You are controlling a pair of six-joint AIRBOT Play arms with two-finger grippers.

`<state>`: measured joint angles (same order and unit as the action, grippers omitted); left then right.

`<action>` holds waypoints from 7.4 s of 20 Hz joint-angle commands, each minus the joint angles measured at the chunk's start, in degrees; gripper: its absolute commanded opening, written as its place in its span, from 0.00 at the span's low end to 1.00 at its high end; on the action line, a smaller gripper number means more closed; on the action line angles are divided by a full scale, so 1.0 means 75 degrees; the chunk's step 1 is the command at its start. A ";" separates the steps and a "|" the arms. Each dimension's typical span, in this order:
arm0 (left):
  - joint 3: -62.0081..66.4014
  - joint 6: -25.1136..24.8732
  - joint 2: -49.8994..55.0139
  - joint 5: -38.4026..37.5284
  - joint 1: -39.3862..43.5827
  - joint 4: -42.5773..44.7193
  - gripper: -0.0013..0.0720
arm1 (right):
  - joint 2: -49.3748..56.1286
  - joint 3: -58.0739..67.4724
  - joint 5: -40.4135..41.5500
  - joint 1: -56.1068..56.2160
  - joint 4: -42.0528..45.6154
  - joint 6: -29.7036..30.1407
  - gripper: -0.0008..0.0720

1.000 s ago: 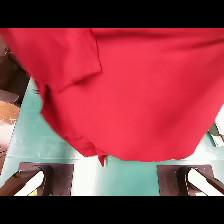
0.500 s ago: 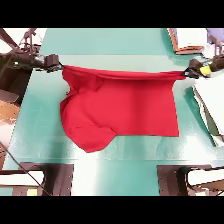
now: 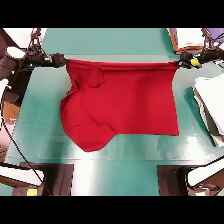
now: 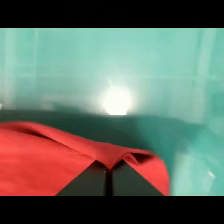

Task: Fold the shirts.

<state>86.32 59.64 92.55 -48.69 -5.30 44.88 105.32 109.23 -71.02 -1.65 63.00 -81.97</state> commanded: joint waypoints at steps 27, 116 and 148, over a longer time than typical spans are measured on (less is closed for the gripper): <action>-0.3934 0.2014 -0.3037 -0.3998 -0.0781 0.2518 0.69 | -0.2337 -0.4261 -0.1976 -0.0187 0.0271 0.0597 0.50; -0.2964 0.2984 -0.2771 -0.1594 0.0866 0.2567 0.42 | -0.0542 -0.2643 -0.2366 -0.1489 -0.0731 0.1451 0.61; -0.0105 0.3077 0.1201 -0.0472 0.5246 0.1151 0.05 | -0.3465 -0.2798 -0.2206 0.0099 -0.3229 0.0711 0.04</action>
<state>83.79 82.67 97.58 -53.08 29.82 54.85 81.08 83.26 -87.90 -3.51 40.18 -73.30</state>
